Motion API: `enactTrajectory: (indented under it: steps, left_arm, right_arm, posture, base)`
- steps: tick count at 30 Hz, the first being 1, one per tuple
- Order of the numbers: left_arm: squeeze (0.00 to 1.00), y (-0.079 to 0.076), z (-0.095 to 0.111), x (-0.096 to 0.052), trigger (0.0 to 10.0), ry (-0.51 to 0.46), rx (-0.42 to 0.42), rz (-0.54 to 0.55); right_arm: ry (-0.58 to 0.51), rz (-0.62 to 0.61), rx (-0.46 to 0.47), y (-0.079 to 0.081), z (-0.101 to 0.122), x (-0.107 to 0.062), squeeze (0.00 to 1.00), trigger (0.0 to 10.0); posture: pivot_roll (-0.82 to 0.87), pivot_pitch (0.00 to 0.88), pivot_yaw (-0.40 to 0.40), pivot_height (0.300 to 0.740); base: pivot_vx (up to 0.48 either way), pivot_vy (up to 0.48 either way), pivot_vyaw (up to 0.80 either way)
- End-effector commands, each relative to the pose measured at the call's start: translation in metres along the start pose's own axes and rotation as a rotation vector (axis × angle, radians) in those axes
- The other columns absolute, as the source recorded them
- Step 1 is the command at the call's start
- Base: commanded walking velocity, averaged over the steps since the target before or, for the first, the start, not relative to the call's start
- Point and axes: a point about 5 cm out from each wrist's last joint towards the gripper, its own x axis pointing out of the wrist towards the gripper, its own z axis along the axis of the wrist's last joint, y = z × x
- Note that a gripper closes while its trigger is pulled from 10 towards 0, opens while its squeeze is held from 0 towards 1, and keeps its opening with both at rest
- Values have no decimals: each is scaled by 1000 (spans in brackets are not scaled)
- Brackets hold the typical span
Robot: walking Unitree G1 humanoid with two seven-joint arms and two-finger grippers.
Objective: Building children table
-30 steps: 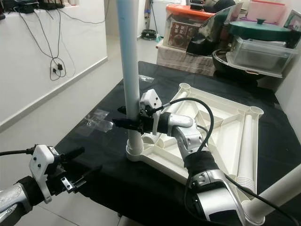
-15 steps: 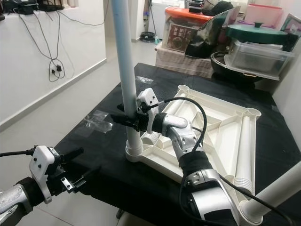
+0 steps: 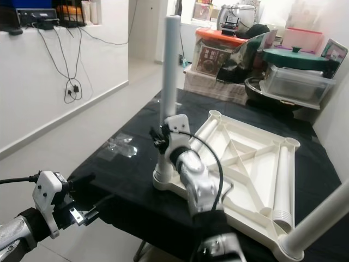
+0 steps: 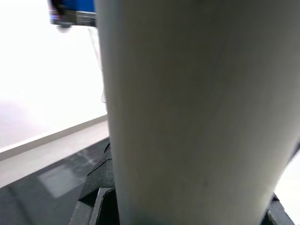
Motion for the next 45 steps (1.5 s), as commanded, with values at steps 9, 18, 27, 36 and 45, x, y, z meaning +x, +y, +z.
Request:
enactTrajectory:
  steps: [9,18,27,36,45]
  left_arm:
    - [0,3,-1,2,10000,-9,3,24]
    - [0,4,-3,3,10000,-4,-2,26]
    - [0,6,-3,4,10000,-2,-4,25]
    - [0,6,-6,2,10000,5,-2,45]
    - [0,7,-7,1,10000,6,-2,55]
  right_arm:
    - [144,-154,-20,-7,-26,-13,0,0]
    - [93,339,131,33,-16,-9,0,0]
    - [96,818,147,40,-8,-25,0,0]
    - [116,916,44,34,-13,-13,0,0]
    - [78,846,0,29,-19,-8,0,0]
  posture:
    - [85,0,-110,740]
    - [85,0,-105,740]
    - [94,0,-113,740]
    - [113,0,-129,740]
    - [112,0,-127,740]
  base:
    - [0,0,0]
    - [0,0,0]
    - [0,0,0]
    - [0,0,0]
    - [0,0,0]
